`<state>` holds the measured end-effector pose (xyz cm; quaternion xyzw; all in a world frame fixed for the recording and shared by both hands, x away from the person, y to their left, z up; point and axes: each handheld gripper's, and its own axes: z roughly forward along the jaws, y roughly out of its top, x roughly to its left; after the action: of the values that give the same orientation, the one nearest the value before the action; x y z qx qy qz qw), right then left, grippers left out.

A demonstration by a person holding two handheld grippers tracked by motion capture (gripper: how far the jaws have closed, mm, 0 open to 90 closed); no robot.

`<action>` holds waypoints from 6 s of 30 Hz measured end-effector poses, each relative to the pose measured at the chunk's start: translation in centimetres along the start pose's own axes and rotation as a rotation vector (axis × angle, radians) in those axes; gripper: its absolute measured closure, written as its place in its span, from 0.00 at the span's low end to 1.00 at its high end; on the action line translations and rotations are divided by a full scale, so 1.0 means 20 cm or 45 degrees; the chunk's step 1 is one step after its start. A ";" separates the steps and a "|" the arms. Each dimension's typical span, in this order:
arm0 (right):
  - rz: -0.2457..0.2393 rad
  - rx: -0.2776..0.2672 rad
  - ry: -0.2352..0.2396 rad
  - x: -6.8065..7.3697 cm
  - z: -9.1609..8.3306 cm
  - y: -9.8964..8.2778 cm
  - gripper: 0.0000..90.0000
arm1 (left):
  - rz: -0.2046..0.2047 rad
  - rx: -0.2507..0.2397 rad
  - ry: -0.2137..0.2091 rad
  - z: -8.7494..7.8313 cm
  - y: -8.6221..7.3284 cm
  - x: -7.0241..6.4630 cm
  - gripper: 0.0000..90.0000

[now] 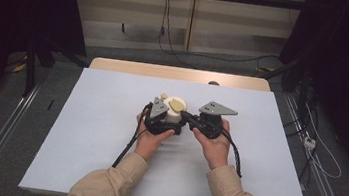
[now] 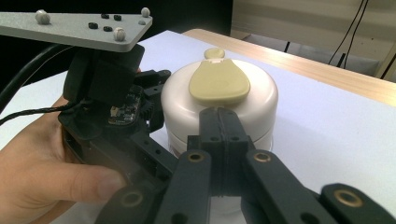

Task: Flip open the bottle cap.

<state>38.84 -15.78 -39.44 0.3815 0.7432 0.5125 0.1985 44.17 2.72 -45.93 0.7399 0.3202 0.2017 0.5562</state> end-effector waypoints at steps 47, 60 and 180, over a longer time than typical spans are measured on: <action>-0.019 -0.041 -0.015 0.01 0.02 0.08 1.00 | -0.013 -0.004 0.004 0.00 0.00 -0.01 0.06; -0.042 -0.044 -0.012 0.03 0.04 0.11 1.00 | -0.007 -0.001 0.005 0.00 0.00 0.00 0.06; -0.042 -0.088 -0.044 0.02 0.15 0.17 1.00 | -0.001 -0.004 0.016 0.00 0.00 -0.01 0.06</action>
<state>41.94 -13.07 -37.60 0.3707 0.7278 0.5279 0.2328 44.07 2.61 -45.97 0.7376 0.3238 0.2068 0.5553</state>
